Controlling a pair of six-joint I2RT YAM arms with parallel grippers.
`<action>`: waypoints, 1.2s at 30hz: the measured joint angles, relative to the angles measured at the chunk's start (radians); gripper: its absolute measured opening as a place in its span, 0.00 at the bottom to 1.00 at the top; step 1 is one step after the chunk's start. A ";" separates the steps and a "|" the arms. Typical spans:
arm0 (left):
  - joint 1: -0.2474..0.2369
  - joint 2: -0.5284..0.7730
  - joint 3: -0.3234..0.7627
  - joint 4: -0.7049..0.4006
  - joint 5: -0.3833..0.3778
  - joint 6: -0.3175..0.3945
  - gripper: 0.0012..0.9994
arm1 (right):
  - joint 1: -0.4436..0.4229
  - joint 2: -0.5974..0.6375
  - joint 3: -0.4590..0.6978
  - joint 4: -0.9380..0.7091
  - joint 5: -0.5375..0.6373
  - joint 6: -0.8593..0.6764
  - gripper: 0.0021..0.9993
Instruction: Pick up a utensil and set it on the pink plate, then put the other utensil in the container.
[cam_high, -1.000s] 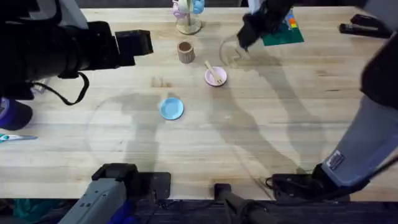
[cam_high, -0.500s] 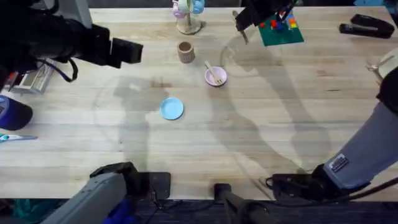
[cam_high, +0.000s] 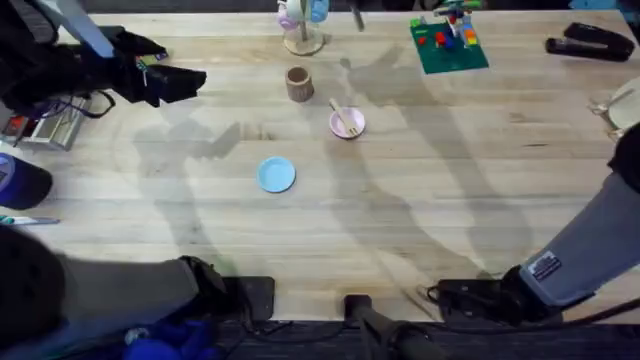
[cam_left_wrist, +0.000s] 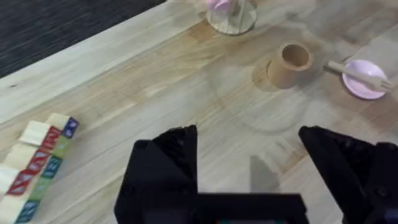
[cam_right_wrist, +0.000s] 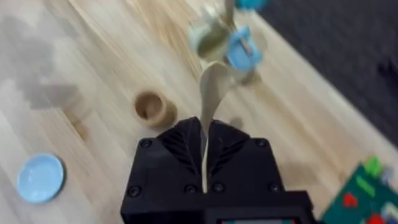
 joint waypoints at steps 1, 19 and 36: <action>0.011 0.037 0.000 0.016 0.039 0.005 0.99 | 0.003 0.000 0.000 0.027 -0.017 0.000 0.03; 0.021 0.268 0.000 0.067 0.226 0.122 0.99 | 0.013 0.000 -0.225 0.712 -0.265 0.037 0.03; 0.002 0.320 0.000 0.305 0.258 0.158 0.99 | 0.078 0.008 -0.373 1.009 -0.309 0.121 0.03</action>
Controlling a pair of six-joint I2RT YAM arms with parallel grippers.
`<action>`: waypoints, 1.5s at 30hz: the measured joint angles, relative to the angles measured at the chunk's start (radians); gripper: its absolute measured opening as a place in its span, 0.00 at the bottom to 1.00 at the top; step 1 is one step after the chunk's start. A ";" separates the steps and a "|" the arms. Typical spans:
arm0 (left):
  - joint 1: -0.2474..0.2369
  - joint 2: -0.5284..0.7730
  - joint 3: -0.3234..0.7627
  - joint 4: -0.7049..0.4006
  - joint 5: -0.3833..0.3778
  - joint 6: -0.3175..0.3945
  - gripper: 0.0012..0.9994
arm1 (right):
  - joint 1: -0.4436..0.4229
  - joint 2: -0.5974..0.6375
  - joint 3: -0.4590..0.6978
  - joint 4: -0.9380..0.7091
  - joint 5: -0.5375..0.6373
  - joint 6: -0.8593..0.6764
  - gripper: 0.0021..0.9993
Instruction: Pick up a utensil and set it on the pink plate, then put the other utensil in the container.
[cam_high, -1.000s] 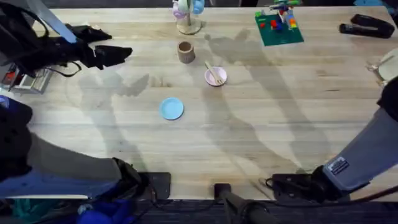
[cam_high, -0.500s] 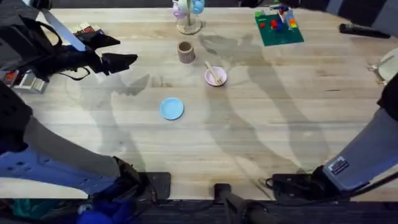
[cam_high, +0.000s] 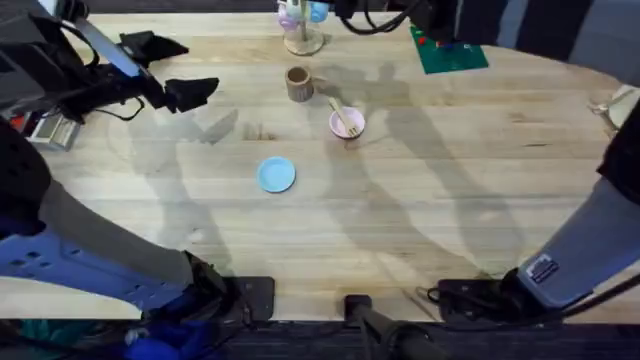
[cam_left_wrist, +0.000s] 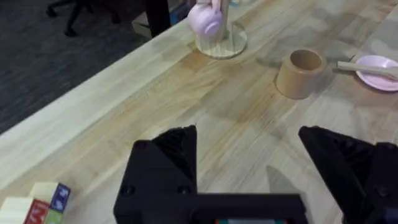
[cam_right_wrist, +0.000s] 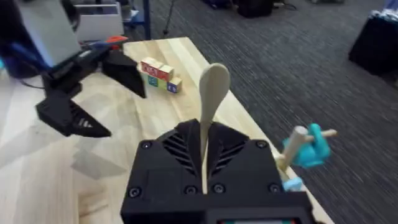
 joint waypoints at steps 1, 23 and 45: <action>-0.008 0.002 0.000 0.012 0.003 0.001 0.99 | 0.005 0.007 0.000 0.013 -0.008 0.000 0.03; -0.091 0.111 0.000 0.087 0.017 0.014 0.99 | 0.011 0.115 -0.003 0.098 -0.122 0.016 0.03; -0.092 0.111 0.000 0.087 0.017 0.021 0.99 | 0.012 0.227 -0.041 0.099 -0.125 -0.042 0.03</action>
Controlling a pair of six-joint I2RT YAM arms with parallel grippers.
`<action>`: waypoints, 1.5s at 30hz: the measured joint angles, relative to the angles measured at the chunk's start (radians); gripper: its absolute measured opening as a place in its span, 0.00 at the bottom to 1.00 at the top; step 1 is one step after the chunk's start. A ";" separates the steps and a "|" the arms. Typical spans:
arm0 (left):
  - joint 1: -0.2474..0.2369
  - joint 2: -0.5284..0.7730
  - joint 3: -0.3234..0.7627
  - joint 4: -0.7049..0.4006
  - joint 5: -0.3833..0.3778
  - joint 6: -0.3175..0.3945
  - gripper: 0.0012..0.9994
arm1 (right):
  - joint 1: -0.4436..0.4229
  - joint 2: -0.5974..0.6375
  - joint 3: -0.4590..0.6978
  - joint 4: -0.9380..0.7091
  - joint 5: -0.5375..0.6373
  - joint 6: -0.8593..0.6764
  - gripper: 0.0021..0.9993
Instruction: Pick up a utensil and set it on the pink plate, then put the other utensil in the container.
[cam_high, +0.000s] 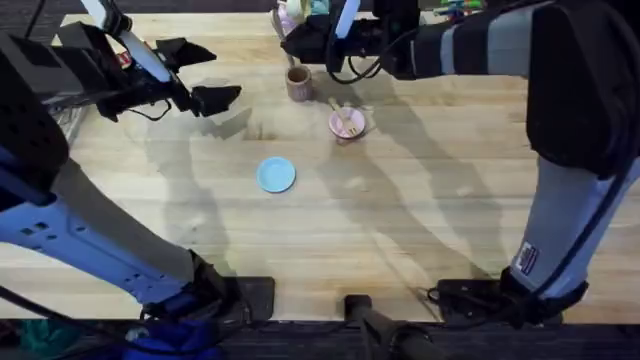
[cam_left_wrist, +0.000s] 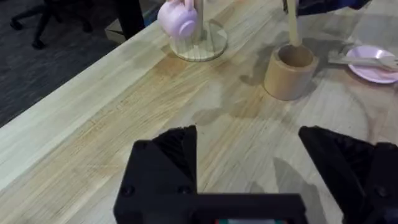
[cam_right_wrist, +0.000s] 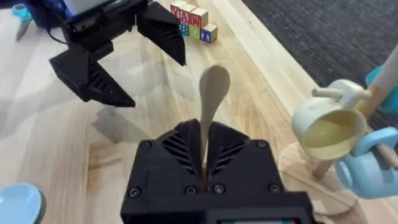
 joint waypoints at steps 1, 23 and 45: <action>0.000 0.000 0.000 0.000 0.000 0.000 0.99 | 0.000 0.000 0.000 0.002 0.000 -0.002 0.03; 0.000 0.000 0.000 0.000 0.000 0.000 0.99 | 0.000 0.053 -0.020 -0.008 -0.003 -0.046 0.03; 0.000 0.000 0.000 0.000 0.000 0.000 0.99 | -0.005 0.052 -0.047 -0.008 -0.003 -0.049 0.03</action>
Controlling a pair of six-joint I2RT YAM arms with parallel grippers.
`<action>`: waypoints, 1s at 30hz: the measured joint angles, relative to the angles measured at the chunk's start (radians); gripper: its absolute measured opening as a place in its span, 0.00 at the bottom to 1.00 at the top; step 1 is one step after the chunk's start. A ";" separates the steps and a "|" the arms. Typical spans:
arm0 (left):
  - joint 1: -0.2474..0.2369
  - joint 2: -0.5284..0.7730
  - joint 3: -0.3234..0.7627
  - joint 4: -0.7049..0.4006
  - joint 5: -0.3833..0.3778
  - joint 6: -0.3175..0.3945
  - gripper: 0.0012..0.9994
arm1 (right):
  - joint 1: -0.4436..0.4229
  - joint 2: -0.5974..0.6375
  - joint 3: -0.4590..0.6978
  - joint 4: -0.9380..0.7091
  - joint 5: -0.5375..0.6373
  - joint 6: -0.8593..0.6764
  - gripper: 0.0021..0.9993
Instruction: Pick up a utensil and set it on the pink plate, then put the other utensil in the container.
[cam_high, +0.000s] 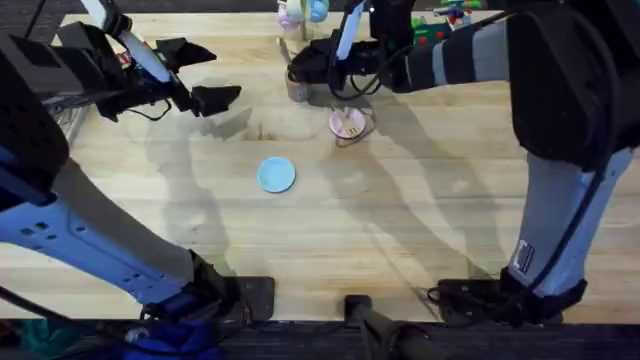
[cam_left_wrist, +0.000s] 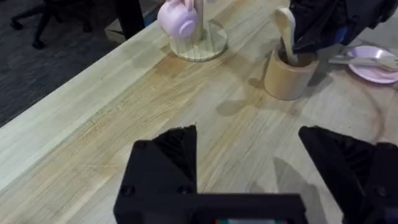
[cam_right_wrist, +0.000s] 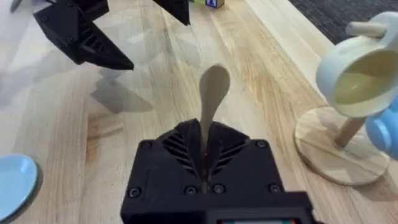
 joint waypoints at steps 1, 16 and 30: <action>0.000 0.000 0.000 0.000 0.000 0.000 0.99 | 0.000 0.000 0.000 0.000 0.000 0.000 0.03; 0.000 0.000 0.000 0.000 0.000 0.000 0.99 | 0.000 0.000 0.000 0.001 0.000 -0.004 1.00; 0.000 -0.011 0.000 -0.006 -0.002 -0.015 0.99 | 0.000 -0.030 -0.003 -0.077 0.001 -0.004 0.99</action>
